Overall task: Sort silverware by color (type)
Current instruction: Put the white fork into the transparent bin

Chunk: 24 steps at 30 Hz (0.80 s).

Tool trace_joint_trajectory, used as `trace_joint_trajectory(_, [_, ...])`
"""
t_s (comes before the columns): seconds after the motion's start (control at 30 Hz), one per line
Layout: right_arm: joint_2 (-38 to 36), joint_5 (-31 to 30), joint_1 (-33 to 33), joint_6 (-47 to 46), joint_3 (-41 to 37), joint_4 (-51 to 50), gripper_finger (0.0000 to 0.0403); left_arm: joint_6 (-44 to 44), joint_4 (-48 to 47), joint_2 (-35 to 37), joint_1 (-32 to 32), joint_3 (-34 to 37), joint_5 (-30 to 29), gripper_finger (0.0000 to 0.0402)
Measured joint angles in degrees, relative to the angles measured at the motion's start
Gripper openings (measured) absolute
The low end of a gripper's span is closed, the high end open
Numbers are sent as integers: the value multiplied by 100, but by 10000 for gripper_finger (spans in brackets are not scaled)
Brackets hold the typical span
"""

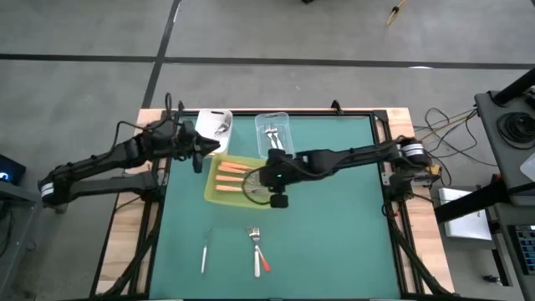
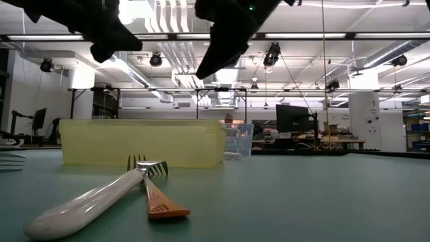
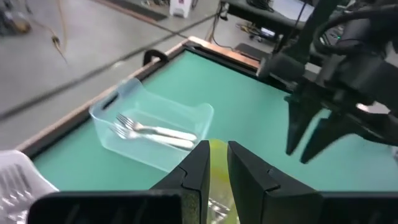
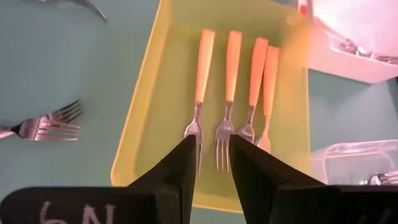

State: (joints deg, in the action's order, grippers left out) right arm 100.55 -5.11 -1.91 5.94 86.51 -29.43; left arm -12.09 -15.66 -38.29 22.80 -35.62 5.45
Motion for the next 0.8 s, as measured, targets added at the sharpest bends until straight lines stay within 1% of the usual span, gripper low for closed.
trace_joint_trajectory(0.17, [-629,-73,-9,10,-1021,1078,87,-663,-107,-146,-320,-2,33,39])
trace_joint_trajectory(0.3, [-1041,-121,-9,78,-1657,1673,87,-1422,-159,-286,-693,-2,380,39])
trace_joint_trajectory(0.4, [-1328,-265,-9,211,-2026,2010,87,-2134,-113,-411,-1045,-2,590,38])
trace_joint_trajectory(0.5, [-1603,-441,-9,321,-2319,2290,87,-3088,-3,-545,-1525,-2,605,38])
trace_joint_trajectory(0.6, [-1886,-541,4,442,-2601,2478,87,-3914,55,-680,-2139,-2,603,38])
trace_joint_trajectory(0.8, [-2432,-561,7,627,-3063,2732,87,-5498,-25,-1018,-3254,-3,532,38])
